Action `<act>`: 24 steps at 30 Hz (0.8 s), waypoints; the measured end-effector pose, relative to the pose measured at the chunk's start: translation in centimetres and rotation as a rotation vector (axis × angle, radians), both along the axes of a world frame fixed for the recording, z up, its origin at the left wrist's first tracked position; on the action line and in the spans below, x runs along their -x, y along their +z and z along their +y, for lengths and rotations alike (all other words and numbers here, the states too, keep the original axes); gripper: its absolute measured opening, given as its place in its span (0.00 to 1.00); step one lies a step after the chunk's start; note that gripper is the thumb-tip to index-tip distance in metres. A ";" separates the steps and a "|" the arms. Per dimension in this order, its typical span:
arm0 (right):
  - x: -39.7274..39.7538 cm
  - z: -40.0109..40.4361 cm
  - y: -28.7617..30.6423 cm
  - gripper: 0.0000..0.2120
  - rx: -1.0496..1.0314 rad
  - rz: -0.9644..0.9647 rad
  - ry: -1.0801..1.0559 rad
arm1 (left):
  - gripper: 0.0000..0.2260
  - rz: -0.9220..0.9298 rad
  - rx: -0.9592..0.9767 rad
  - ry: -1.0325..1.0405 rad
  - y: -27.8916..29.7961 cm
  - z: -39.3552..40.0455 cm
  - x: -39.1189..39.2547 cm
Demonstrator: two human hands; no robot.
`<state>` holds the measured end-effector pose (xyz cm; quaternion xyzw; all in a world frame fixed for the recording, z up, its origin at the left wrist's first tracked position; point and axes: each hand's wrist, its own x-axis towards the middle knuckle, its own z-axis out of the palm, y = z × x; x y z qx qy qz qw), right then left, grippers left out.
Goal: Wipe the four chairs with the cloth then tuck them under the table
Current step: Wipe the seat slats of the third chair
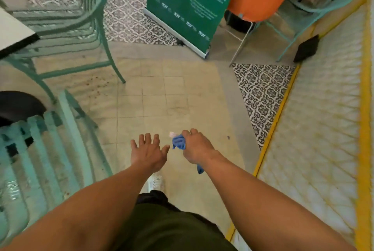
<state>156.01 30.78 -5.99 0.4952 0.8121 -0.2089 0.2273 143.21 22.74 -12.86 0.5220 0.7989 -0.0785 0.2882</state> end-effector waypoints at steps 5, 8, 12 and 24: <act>11.5 4.7 0.4 0.21 0.029 0.015 0.313 | 0.30 0.015 -0.051 0.374 0.9 1.6 7.6; 19.6 4.6 0.5 0.22 0.029 0.021 0.568 | 0.29 0.046 -0.088 0.633 1.3 0.3 12.7; 30.1 1.0 0.2 0.22 0.012 0.024 0.951 | 0.28 0.056 -0.093 1.007 1.0 -3.8 17.8; 47.3 -12.1 -8.4 0.19 0.085 -0.059 1.855 | 0.31 -0.089 0.100 1.940 -5.8 -12.0 22.6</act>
